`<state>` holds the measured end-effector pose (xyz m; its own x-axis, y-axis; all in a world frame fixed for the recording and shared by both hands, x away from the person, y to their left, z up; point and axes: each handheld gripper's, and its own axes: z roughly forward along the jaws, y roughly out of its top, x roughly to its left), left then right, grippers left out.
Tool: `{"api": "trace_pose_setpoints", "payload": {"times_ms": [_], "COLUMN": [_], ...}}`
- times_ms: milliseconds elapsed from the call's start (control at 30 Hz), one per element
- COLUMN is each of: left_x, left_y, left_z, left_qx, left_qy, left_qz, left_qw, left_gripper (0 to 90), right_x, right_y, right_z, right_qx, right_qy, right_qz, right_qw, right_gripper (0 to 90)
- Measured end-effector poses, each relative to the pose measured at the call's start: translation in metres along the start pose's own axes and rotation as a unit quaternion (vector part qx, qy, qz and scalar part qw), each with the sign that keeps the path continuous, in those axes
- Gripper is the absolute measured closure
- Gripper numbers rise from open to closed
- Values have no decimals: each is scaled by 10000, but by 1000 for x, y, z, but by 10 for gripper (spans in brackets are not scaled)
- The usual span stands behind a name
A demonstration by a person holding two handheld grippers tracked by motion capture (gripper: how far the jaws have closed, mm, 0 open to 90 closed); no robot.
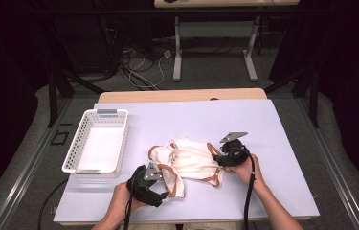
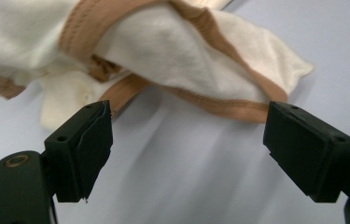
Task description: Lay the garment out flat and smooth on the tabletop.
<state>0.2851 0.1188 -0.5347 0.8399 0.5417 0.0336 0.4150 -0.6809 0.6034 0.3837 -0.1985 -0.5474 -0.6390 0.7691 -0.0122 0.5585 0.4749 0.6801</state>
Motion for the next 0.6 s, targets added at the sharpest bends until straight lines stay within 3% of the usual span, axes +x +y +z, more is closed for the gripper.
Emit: {"api": "trace_pose_setpoints", "payload": {"times_ms": [133,400,600], "left_x": [-6,-14,-15], "left_y": [1,2,-1], "left_z": [6,12,17], "left_qx": [-15,-94,-185], "left_qy": [-163,-166,-149], "left_qz": [113,240,314], "left_qw": [9998,9995,9992], "left_gripper": [126,180,382], "right_x": [1,5,5], "right_y": [3,0,-2], "right_z": [4,8,8], "right_qx": [54,84,26], "right_qy": [48,91,41], "right_qz": [20,-20,-43], "right_qw": [10000,9999,10000], "right_gripper": [479,533,638]}}
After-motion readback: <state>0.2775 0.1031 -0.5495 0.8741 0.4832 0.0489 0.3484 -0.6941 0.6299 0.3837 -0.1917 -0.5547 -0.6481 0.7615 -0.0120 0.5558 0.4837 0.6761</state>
